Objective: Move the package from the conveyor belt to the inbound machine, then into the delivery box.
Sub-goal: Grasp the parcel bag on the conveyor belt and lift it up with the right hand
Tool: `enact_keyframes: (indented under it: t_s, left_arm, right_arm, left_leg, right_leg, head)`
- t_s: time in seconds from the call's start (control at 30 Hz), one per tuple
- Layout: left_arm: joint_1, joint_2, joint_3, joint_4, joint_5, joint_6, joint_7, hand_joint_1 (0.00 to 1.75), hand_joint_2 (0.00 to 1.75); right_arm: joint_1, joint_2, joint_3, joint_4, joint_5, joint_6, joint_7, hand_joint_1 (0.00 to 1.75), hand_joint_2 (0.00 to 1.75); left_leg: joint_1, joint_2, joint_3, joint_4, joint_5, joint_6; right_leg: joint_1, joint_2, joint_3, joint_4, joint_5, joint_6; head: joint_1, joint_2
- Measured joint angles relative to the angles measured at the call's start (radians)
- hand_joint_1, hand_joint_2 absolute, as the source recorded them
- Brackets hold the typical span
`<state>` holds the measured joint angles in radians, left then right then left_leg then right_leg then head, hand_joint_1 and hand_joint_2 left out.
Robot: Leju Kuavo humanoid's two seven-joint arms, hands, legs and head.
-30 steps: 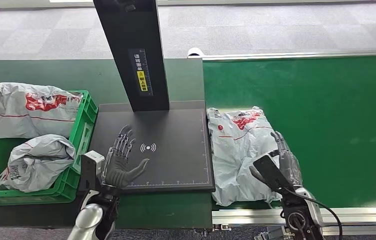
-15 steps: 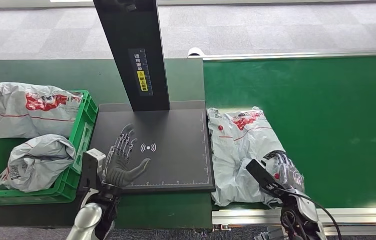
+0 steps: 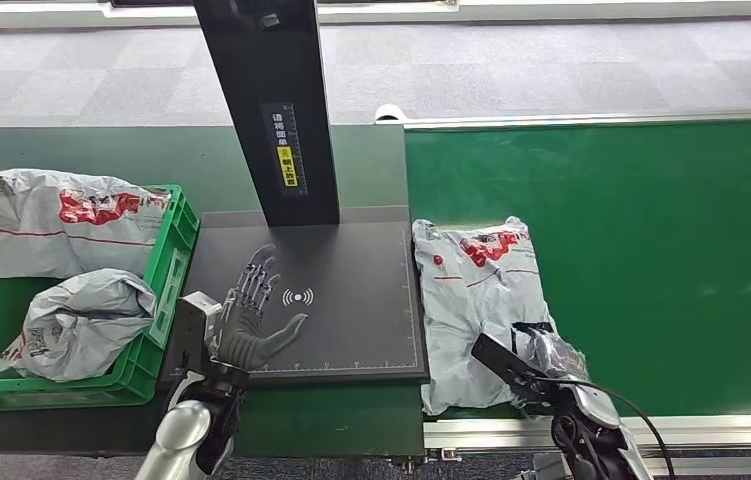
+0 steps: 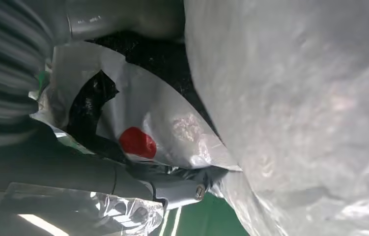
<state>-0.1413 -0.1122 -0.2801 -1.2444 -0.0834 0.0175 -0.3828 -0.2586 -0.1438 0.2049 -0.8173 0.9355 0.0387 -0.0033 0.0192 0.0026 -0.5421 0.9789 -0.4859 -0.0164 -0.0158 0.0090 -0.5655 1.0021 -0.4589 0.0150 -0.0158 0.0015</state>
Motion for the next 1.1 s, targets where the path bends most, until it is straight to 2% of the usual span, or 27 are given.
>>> enact_keyframes:
  t_s: [0.17, 0.37, 0.53, 0.67, 0.73, 0.9, 1.1]
  left_arm:
    - [0.037, 0.004, 0.008, -0.043, -0.002, 0.004, 0.004, 0.0, 1.75]
    - [0.043, 0.006, 0.014, -0.058, -0.005, 0.003, 0.003, 0.0, 1.75]
    - [0.043, 0.008, 0.017, -0.059, 0.002, -0.002, -0.005, 0.0, 1.75]
    - [0.042, 0.009, 0.018, -0.059, 0.008, -0.005, -0.01, 0.0, 1.75]
    - [0.041, 0.009, 0.018, -0.058, 0.01, -0.004, -0.016, 0.0, 1.75]
    - [0.029, 0.008, 0.016, -0.044, 0.017, 0.005, -0.033, 0.0, 1.75]
    - [0.006, 0.008, 0.003, -0.018, 0.033, 0.016, -0.044, 0.0, 1.75]
  right_arm:
    - [0.013, 0.001, 0.012, -0.025, -0.05, -0.087, -0.124, 1.75, 1.75]
    - [0.032, 0.004, 0.009, -0.075, -0.098, -0.117, -0.164, 1.75, 1.75]
    - [0.059, 0.01, -0.015, -0.124, -0.215, -0.129, -0.252, 1.75, 1.75]
    - [0.074, 0.016, -0.033, -0.157, -0.274, -0.128, -0.289, 1.75, 1.75]
    - [0.085, 0.023, -0.05, -0.18, -0.345, -0.146, -0.34, 1.75, 1.75]
    - [0.123, 0.055, -0.118, -0.307, -0.58, -0.271, -0.531, 1.75, 1.75]
    - [0.177, 0.087, -0.19, -0.495, -0.807, -0.358, -0.637, 1.75, 1.75]
  left_leg:
    - [0.0, -0.001, -0.002, 0.001, 0.002, 0.0]
    - [0.0, -0.001, -0.008, 0.0, 0.002, 0.0]
    - [0.0, -0.001, -0.013, 0.0, 0.002, 0.0]
    - [0.0, -0.001, -0.013, 0.001, 0.002, 0.0]
    - [0.0, -0.001, -0.013, 0.001, 0.002, 0.0]
    - [0.0, -0.001, -0.014, 0.001, 0.002, 0.0]
    - [0.0, -0.001, -0.014, 0.001, 0.002, 0.0]
  right_leg:
    - [0.0, 0.0, -0.003, 0.0, 0.002, 0.0]
    - [0.0, 0.0, -0.01, 0.001, 0.001, -0.001]
    - [0.0, -0.001, -0.014, 0.001, 0.001, -0.001]
    - [0.0, -0.001, -0.015, 0.001, 0.001, -0.001]
    - [0.0, -0.001, -0.015, 0.001, 0.001, -0.001]
    - [0.0, -0.001, -0.016, 0.001, 0.001, -0.001]
    - [0.0, -0.001, -0.016, 0.001, 0.001, -0.001]
  head:
    - [0.0, 0.0]
    - [-0.001, 0.0]
    - [0.0, 0.0]
    - [0.0, 0.0]
    - [0.0, 0.0]
    - [-0.001, 0.0]
    - [0.0, 0.0]
